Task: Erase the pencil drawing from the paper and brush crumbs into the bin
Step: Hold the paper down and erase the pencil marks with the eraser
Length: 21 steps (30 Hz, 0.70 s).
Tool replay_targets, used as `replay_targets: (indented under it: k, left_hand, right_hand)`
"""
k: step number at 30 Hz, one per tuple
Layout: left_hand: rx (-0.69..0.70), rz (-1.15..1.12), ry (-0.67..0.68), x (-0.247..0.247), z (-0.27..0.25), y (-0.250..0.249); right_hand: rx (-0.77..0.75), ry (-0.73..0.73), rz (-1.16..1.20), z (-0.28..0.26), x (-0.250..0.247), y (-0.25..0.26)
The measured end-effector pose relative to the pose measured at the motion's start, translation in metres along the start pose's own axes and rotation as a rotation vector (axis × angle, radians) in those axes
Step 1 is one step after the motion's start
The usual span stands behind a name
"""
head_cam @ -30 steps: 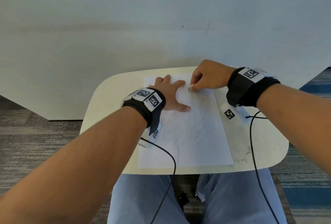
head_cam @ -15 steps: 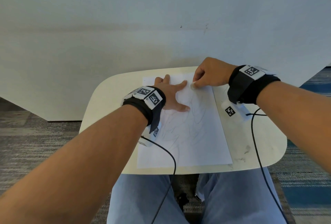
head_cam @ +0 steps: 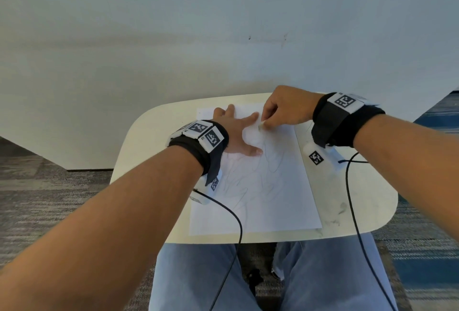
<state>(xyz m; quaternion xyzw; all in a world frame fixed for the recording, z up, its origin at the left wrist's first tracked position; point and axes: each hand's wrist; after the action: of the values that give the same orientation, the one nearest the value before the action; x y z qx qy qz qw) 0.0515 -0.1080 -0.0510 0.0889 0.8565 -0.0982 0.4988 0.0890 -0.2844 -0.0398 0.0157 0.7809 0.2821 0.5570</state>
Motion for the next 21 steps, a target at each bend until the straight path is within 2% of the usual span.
replay_targets:
  k: [2, 3, 6, 7, 10, 11, 15, 19, 21]
  left_hand:
    - [-0.003, -0.003, 0.001, 0.000, 0.001, 0.000]
    - [-0.004, -0.004, 0.002, 0.000, 0.001, 0.000]
    - [-0.006, 0.009, 0.002, 0.000, 0.001, 0.001]
    - [-0.006, 0.011, 0.002, 0.000, 0.001, 0.001]
    - [-0.002, 0.007, -0.004, 0.000, 0.003, 0.002]
    - [-0.002, 0.006, -0.004, 0.001, 0.003, 0.002]
    - [-0.005, 0.013, -0.001, 0.000, 0.002, 0.000]
    - [-0.004, 0.014, -0.004, 0.000, 0.003, 0.000]
    - [-0.003, 0.013, -0.001, 0.000, 0.002, -0.001]
  right_hand:
    - [0.038, -0.057, 0.022, 0.002, -0.004, -0.004]
    - [0.046, -0.038, 0.035, 0.001, -0.006, -0.005]
    - [0.044, 0.135, 0.028, -0.005, -0.008, -0.003]
    - [0.058, 0.129, 0.035, -0.005, -0.010, -0.004]
    - [0.076, -0.017, 0.034, -0.003, -0.013, -0.010]
    - [0.072, -0.015, 0.031, -0.003, -0.012, -0.011]
    - [0.068, 0.188, 0.033, -0.011, -0.014, -0.006]
    - [0.090, 0.035, 0.075, -0.007, -0.012, -0.011]
    - [0.093, 0.081, 0.069, -0.008, -0.011, -0.013]
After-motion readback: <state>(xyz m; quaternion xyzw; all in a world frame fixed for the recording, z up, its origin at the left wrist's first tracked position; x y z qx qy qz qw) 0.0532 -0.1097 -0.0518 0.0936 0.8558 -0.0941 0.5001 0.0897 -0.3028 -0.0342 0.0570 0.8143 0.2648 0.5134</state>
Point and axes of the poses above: each hand's wrist, its own z-axis towards the middle knuckle, its own x-axis out of the palm, y = z × x, and after that the axes turned 3 degrees about -y, right-handed
